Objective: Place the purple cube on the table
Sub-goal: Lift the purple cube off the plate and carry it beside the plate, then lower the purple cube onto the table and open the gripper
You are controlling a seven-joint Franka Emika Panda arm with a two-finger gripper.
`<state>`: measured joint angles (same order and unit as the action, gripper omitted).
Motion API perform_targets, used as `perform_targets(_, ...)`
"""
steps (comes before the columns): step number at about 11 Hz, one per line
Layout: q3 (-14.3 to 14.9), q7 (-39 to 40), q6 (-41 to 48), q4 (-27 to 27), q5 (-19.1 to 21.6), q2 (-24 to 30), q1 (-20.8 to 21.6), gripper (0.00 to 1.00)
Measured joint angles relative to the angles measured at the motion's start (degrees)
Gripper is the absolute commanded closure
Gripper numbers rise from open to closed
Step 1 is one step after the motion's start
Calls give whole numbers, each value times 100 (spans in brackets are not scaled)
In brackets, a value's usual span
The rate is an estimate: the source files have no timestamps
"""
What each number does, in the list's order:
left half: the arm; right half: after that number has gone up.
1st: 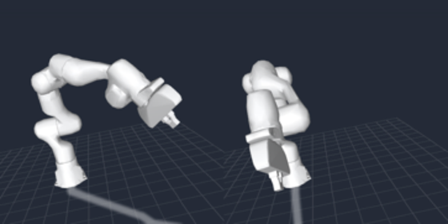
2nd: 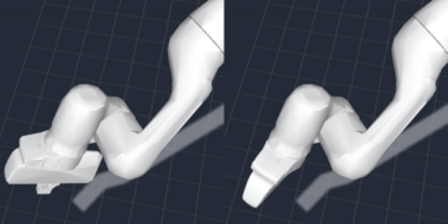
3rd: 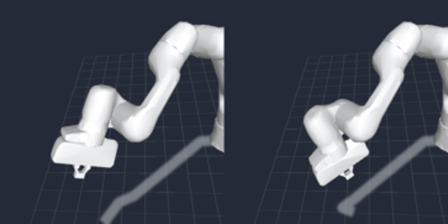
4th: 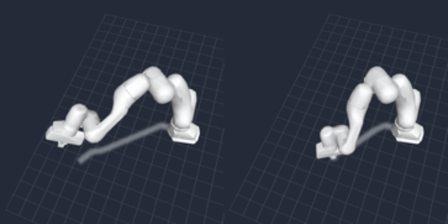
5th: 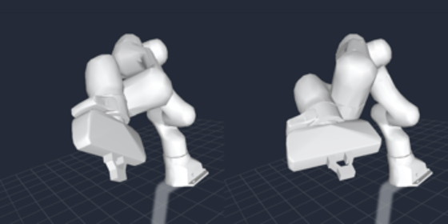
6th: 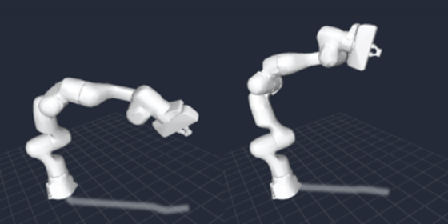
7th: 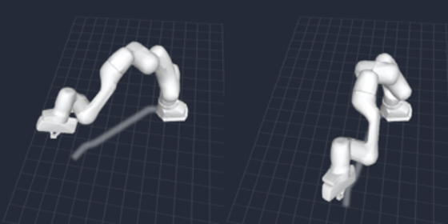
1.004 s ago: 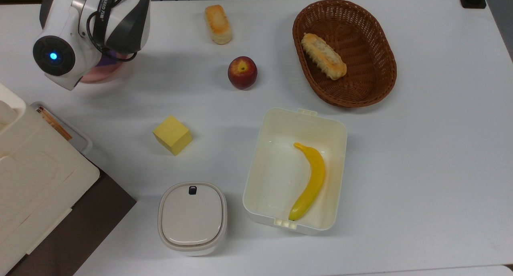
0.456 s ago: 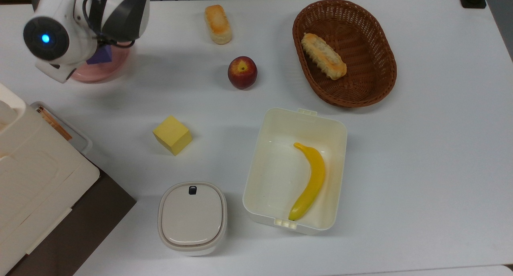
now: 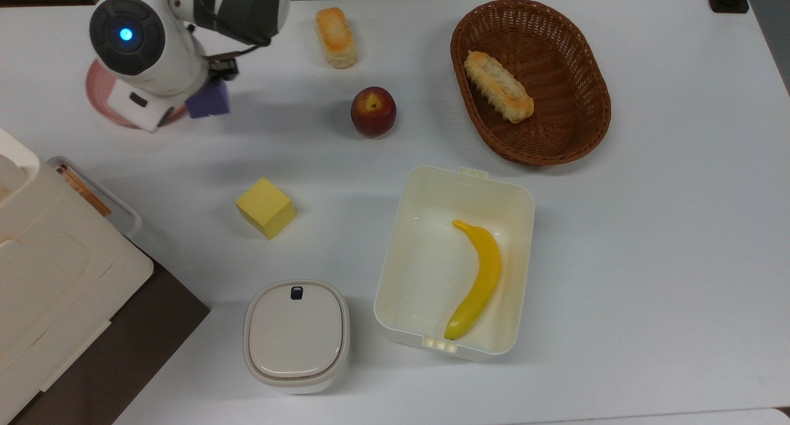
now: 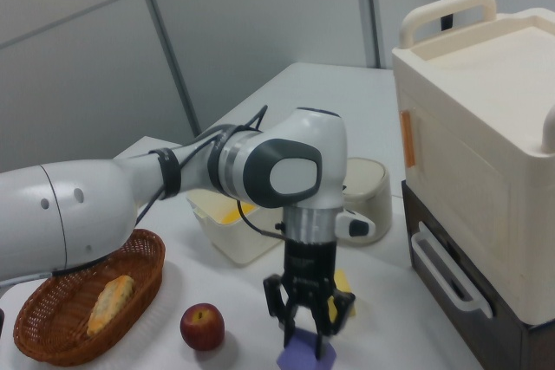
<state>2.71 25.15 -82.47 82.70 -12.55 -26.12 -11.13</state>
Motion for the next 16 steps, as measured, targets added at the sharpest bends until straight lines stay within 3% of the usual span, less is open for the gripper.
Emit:
perform_targets(3,-96,-677,-463,-97,769,-1,132,56)
perform_targets(4,-112,-919,-768,-95,946,-10,191,36)
perform_targets(6,-120,-1294,-1227,-93,1191,-47,296,14)
perform_targets(10,-125,-1484,-1354,-93,1228,-89,529,0)
perform_targets(16,-114,-1672,-1357,-185,1227,166,533,0)
